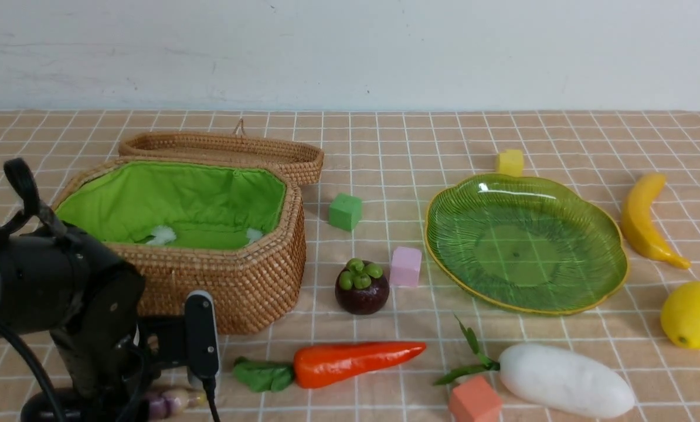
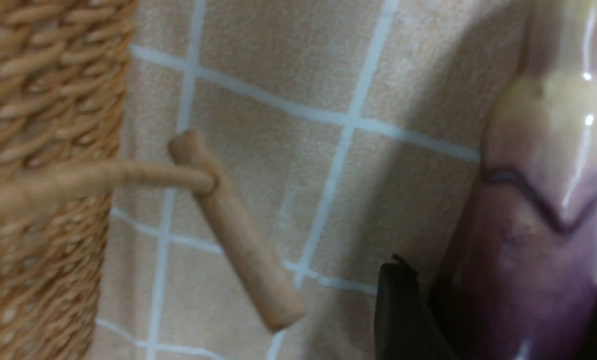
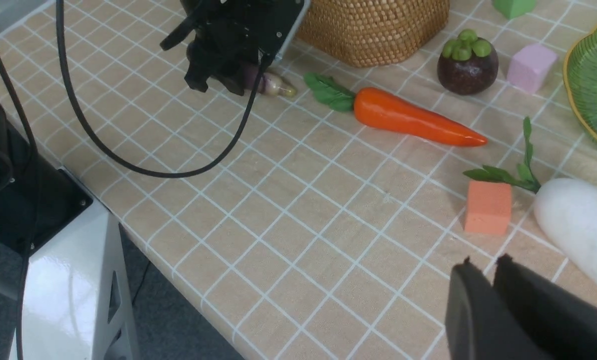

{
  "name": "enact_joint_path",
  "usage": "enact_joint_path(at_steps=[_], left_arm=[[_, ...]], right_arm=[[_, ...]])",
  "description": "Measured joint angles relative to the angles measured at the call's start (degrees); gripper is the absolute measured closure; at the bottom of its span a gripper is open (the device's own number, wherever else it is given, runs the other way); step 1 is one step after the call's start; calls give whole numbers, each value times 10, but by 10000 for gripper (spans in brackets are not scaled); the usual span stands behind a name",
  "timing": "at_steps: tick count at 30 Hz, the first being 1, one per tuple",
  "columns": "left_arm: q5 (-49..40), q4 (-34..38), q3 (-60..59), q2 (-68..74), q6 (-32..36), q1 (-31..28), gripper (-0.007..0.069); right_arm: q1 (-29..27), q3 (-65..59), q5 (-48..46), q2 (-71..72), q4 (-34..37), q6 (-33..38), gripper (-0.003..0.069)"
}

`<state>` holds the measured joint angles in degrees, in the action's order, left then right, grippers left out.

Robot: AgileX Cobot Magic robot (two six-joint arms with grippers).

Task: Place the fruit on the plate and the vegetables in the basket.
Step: Use the left arm to grab an eggplant and put it into the left basket

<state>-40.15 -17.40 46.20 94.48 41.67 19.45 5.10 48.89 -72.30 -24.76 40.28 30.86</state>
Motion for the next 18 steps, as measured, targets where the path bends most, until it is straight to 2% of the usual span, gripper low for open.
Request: enact_joint_path(at_steps=[4, 7, 10, 13, 18], left_arm=[[-42, -5, 0, -35, -2, 0, 287], [-115, 6, 15, -120, -13, 0, 287], [-122, 8, 42, -195, -17, 0, 287], [-78, 11, 64, -237, -17, 0, 287], [100, 2, 116, -225, -4, 0, 287]], right_arm=[[0, 0, 0, 0, 1, 0, 571], [0, 0, 0, 0, 15, 7, 571], [0, 0, 22, 0, 25, 28, 571], [0, 0, 66, 0, 37, 33, 571], [0, 0, 170, 0, 79, 38, 571]])
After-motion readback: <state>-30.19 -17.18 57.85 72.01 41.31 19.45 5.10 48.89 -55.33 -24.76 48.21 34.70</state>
